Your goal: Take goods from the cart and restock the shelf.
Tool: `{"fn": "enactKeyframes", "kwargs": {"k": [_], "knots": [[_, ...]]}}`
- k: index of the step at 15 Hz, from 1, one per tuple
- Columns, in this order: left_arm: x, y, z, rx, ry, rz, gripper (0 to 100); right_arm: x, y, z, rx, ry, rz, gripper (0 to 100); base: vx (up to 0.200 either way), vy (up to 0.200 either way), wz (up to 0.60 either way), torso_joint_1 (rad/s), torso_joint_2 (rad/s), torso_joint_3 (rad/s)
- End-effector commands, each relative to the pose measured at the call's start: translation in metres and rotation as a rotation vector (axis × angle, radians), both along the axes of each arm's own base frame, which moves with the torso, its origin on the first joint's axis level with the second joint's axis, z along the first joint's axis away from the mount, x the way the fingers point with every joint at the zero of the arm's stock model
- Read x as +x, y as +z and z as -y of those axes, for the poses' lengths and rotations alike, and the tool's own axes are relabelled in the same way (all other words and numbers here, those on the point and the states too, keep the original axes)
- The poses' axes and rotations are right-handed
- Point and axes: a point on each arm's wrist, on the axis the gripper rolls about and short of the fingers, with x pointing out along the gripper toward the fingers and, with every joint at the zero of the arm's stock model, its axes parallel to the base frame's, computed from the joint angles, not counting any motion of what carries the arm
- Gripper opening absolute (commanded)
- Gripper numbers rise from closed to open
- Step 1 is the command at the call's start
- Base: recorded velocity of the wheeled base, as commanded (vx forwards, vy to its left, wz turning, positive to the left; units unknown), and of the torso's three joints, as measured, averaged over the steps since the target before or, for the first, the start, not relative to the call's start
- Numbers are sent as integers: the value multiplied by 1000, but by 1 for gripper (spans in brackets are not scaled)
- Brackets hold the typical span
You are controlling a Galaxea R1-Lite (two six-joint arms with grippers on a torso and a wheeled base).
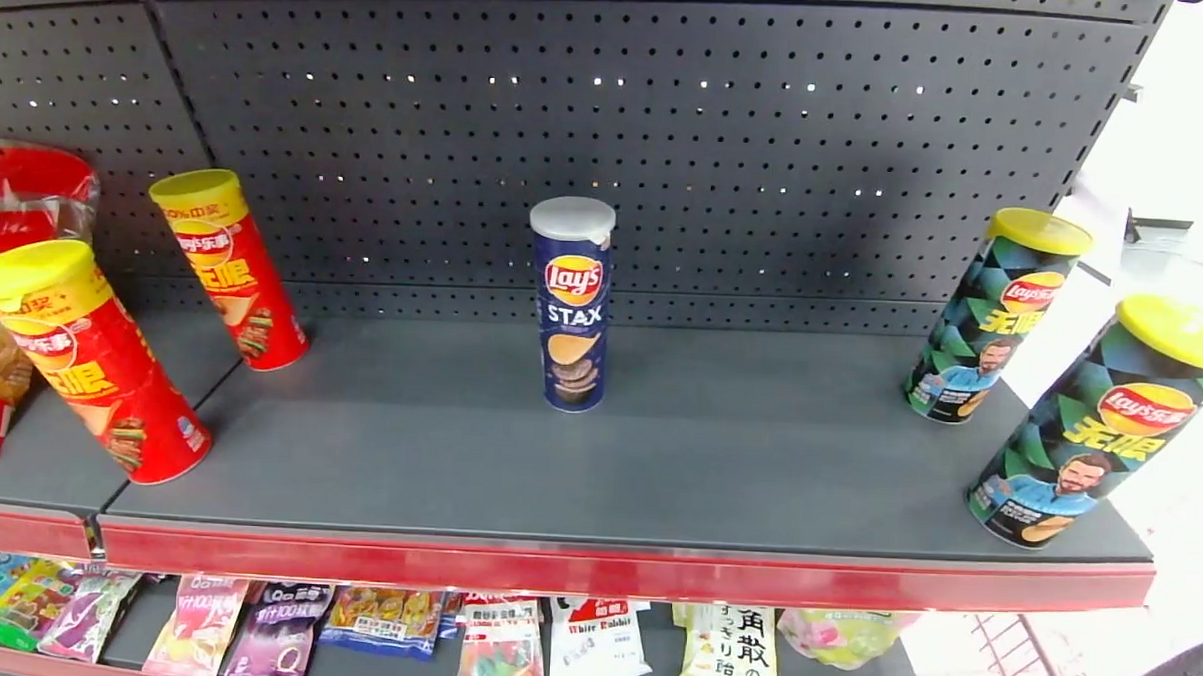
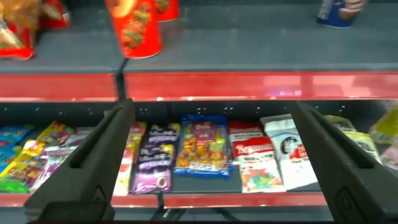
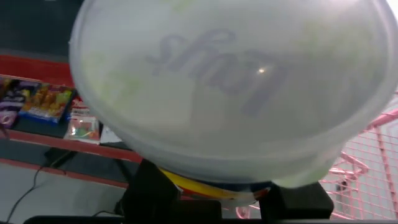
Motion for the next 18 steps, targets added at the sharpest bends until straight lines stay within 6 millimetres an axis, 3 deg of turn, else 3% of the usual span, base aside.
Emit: {"fn": "enactKeyframes", "kwargs": {"k": [1,4,7,8,9,10,11,13,15,17,18], "knots": [[0,0,0,-2,1,0,100,-4,-5,-1,11,59,11,0,0,0,0,0,0,0],[4,1,0,6,-10,-52,100,-9,-28,-4,40,199,-22,0,0,0,0,0,0,0],[7,3,0,60,-114,-82,100,-10,-31,-5,56,264,-29,0,0,0,0,0,0,0],[5,29,2,51,-234,-36,100,-10,-31,-6,56,272,-28,0,0,0,0,0,0,0],[20,85,4,-35,-298,-59,100,-11,-32,-6,59,285,-28,0,0,0,0,0,0,0],[37,129,6,-109,-320,-61,100,-11,-35,-6,58,292,-32,0,0,0,0,0,0,0],[53,156,10,-94,-411,-62,100,-13,-38,-6,58,293,-29,0,0,0,0,0,0,0],[79,157,23,-48,-674,-148,100,-14,-42,-6,58,292,-32,0,0,0,0,0,0,0],[120,152,34,-41,-758,-232,100,-15,-45,-6,58,289,-27,0,0,0,0,0,0,0],[171,146,51,-2,-881,-214,100,-16,-44,-6,55,285,-18,0,0,0,0,0,0,0],[187,141,55,-2,-917,-209,100,-16,-44,-6,55,285,-15,0,0,0,0,0,0,0]]}}
